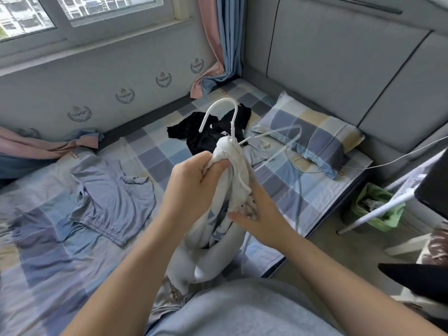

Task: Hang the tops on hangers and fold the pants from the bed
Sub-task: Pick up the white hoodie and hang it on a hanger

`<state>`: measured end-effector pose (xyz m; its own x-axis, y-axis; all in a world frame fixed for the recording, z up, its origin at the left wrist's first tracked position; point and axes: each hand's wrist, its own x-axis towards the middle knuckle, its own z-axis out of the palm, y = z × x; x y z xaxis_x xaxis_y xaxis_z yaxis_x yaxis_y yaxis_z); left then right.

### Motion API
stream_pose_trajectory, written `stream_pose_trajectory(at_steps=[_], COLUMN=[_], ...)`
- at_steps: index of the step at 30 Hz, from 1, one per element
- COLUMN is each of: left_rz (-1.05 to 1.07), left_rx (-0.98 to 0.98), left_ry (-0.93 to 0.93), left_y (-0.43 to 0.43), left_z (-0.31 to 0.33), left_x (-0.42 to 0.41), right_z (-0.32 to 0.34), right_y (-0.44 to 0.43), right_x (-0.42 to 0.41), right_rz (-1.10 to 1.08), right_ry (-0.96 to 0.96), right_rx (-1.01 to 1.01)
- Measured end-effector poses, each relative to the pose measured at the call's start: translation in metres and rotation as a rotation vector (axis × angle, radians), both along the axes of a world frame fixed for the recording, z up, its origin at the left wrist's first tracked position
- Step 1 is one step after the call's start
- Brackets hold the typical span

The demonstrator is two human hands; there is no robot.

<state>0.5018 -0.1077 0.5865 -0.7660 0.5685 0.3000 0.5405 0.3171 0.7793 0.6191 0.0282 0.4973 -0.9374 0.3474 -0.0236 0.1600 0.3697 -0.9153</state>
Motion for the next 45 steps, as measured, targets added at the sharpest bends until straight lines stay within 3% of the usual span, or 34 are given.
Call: stream_pose_trajectory(at_steps=[6,18,26,30,34,37,40,45], left_rz=[0.0,-0.126,-0.216,-0.314,-0.321,-0.312,-0.304,-0.277], left_rx=[0.094,-0.129,-0.306,-0.427,-0.44,-0.385,-0.358,-0.344], left_ry=[-0.061,-0.097,-0.121,-0.134,-0.077,-0.003,0.053,0.06], left_y=[0.001,-0.034,-0.069,-0.073,-0.052,-0.035,-0.031,-0.031], left_z=[0.006,-0.014,-0.012,-0.014,-0.017,-0.011,-0.008,-0.013], left_x=[-0.001,-0.042,-0.06,-0.058,-0.039,-0.03,-0.03,-0.029], right_z=[-0.023,-0.07,-0.039,0.013,0.068,0.09,0.103,0.107], right_y=[0.0,0.067,0.117,0.119,0.082,0.037,0.022,0.027], right_x=[-0.024,0.006,0.009,-0.004,-0.022,-0.03,-0.035,-0.041], right_rz=[-0.151,0.158,0.048,-0.028,0.08,0.239,0.26,0.267], right_ry=[-0.039,-0.749,-0.507,-0.378,-0.056,-0.055,0.0,-0.072], right_rx=[-0.003,0.556,1.059,0.885,0.696,0.514,0.351,0.268])
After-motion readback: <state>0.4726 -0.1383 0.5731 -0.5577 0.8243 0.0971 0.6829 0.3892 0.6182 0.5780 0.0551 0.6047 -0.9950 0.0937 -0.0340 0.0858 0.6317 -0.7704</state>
